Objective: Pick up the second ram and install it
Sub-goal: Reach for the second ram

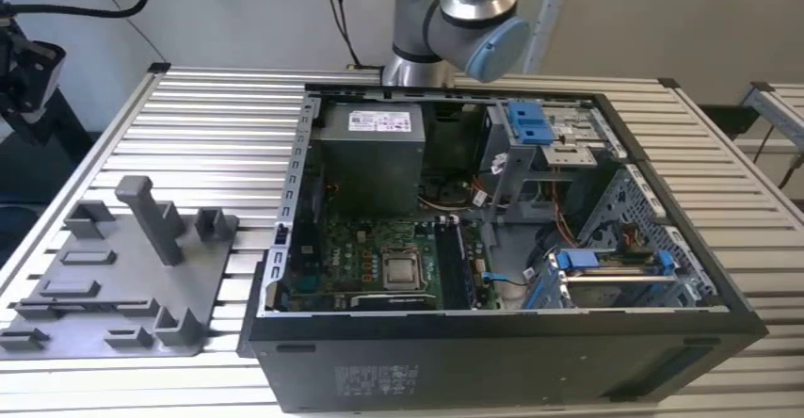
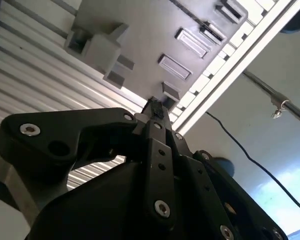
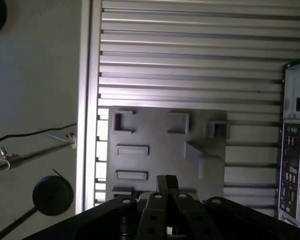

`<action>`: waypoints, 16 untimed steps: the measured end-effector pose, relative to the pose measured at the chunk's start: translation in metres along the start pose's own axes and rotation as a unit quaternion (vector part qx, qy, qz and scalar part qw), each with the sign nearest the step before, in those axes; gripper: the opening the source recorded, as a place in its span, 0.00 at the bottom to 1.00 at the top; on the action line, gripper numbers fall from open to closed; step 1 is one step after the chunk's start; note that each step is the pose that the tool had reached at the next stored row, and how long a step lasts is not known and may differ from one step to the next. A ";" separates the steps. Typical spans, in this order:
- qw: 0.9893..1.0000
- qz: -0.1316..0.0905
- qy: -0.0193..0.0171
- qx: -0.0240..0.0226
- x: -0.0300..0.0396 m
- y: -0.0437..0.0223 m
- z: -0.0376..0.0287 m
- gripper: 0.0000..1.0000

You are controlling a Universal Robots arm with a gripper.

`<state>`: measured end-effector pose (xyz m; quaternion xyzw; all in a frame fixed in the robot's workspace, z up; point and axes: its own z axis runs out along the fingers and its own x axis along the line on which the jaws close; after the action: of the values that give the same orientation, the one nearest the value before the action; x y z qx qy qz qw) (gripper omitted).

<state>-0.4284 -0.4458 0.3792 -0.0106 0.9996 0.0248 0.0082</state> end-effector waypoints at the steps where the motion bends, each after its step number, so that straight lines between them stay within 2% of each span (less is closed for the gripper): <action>1: 1.000 0.000 0.000 0.000 0.0001 -0.0030 0.0004 0.11; 9: 1.000 0.000 0.005 0.000 0.0006 -0.0258 0.0043 0.11; 16: 1.000 0.000 0.006 0.000 0.0011 -0.0445 0.0071 0.11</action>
<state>-0.4284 -0.4899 0.3700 -0.0105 0.9996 0.0252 0.0023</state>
